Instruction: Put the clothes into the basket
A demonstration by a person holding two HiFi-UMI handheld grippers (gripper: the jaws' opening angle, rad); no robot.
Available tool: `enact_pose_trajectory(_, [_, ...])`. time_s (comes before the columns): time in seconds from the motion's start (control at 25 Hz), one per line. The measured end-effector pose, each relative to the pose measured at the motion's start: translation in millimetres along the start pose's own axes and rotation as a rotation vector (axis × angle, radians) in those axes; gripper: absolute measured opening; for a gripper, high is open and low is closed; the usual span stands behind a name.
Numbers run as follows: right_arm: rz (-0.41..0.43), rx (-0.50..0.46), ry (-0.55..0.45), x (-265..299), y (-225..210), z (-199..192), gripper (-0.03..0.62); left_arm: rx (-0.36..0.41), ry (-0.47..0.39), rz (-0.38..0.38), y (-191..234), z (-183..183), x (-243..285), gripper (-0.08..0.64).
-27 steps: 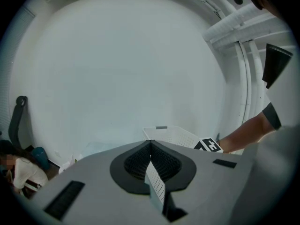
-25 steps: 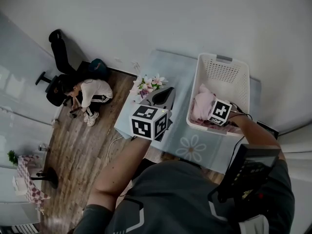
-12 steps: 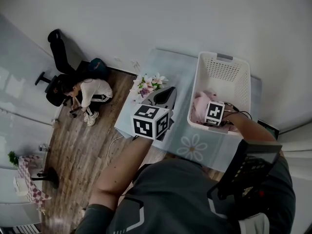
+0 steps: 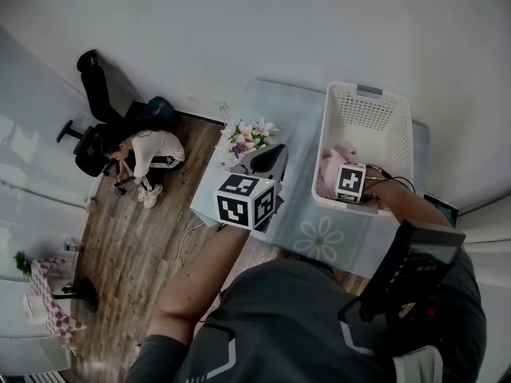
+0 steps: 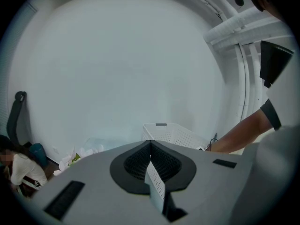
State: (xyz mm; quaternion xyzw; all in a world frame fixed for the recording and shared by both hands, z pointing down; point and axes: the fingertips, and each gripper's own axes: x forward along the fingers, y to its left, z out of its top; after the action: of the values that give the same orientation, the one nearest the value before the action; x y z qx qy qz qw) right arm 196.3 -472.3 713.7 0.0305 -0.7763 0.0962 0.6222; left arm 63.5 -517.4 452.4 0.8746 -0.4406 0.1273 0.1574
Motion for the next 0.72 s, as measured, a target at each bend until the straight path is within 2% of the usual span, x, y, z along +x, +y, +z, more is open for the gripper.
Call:
enact_pose_trajectory(0.4, [-0.006,-0.009,0.053,1.1,-0.9,0.2,0.345,0.006,0.004,-0.007,4.0,-2.7,-25.4,0.009])
enact_pose_trajectory(0.56, [-0.008,-0.01,0.027,-1.0,1.6,5.9,0.347,0.01,0.0,-0.008,6.7,-3.8,-40.7,0.009])
enact_pose_trajectory(0.72, [-0.055,0.014,0.041,-8.3,-4.4,0.4,0.365,0.008,-0.004,-0.014,6.9,-3.8,-56.5,0.009])
